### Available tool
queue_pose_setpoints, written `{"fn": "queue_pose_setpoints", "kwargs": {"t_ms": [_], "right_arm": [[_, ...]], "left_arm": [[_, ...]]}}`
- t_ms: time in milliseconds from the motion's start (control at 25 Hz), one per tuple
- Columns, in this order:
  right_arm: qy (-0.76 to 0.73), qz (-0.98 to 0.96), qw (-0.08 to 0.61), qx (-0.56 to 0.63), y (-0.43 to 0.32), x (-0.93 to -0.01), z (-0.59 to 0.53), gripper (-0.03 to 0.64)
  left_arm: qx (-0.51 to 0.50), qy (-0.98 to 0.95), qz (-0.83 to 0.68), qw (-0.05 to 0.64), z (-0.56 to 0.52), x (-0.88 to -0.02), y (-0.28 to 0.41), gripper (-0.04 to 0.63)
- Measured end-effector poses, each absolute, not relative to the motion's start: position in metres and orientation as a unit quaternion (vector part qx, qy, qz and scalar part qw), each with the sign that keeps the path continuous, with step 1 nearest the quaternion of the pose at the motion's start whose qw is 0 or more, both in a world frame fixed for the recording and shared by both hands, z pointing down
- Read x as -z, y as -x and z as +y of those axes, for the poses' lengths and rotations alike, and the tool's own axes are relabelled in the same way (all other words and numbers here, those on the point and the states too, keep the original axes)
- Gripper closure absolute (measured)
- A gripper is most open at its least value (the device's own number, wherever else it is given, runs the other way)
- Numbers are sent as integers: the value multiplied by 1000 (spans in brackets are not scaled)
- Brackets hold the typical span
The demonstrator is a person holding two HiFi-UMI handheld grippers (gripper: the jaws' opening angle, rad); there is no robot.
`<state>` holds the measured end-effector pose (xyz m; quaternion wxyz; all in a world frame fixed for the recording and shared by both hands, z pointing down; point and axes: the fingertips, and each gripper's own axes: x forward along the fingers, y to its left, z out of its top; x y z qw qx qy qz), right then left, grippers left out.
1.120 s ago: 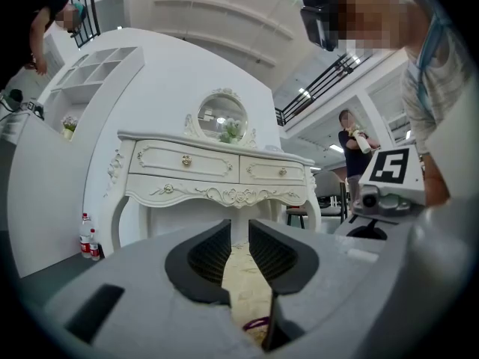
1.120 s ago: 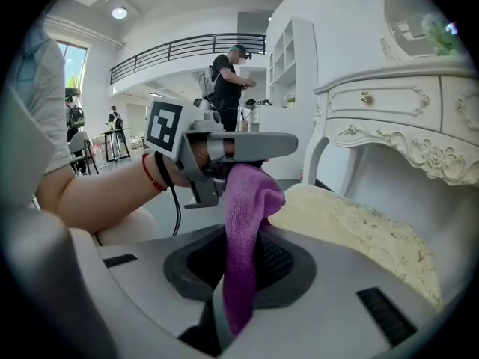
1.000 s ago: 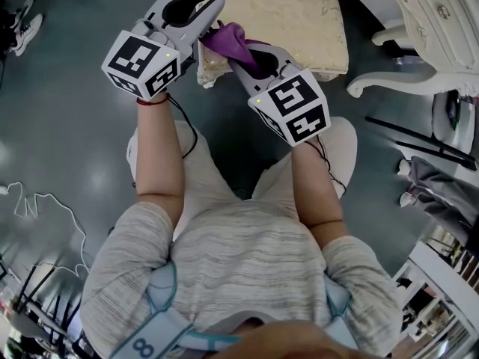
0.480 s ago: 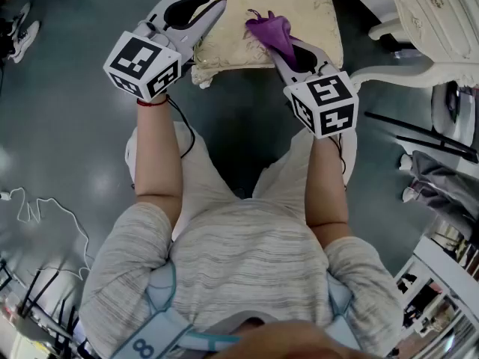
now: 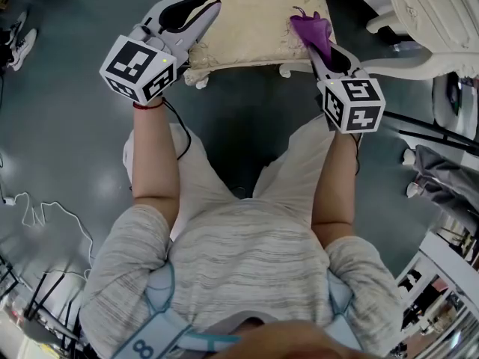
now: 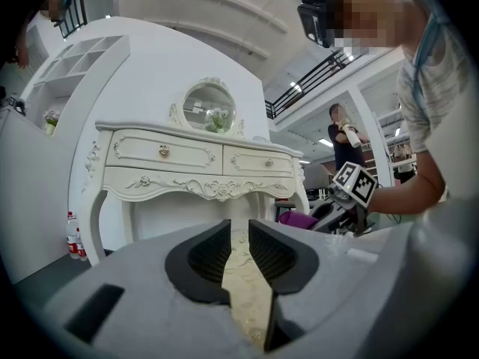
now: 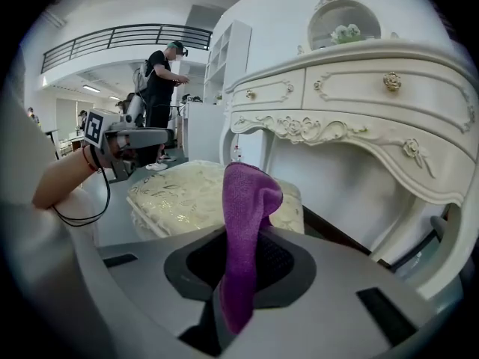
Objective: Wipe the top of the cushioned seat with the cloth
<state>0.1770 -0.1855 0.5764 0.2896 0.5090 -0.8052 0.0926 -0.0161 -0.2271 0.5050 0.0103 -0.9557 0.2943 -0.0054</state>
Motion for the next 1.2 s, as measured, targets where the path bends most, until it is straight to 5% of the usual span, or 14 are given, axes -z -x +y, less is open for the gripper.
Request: {"fn": "queue_pose_setpoints", "kwargs": {"t_ms": [600,920,1200], "right_arm": [[-577,-753,304,-85,-275,-583,-194,551],[-557,-811,168,-62,-251,-535,-226,551],[-471,-871,114,-76,-189,-502,-241,551]], "left_arm": [[32,958,284,17,-225,-513,-12,512],[30,961,274,9,-231,-514,-26,512],[48,962,268,-25,-236,-501,-34,558]]}}
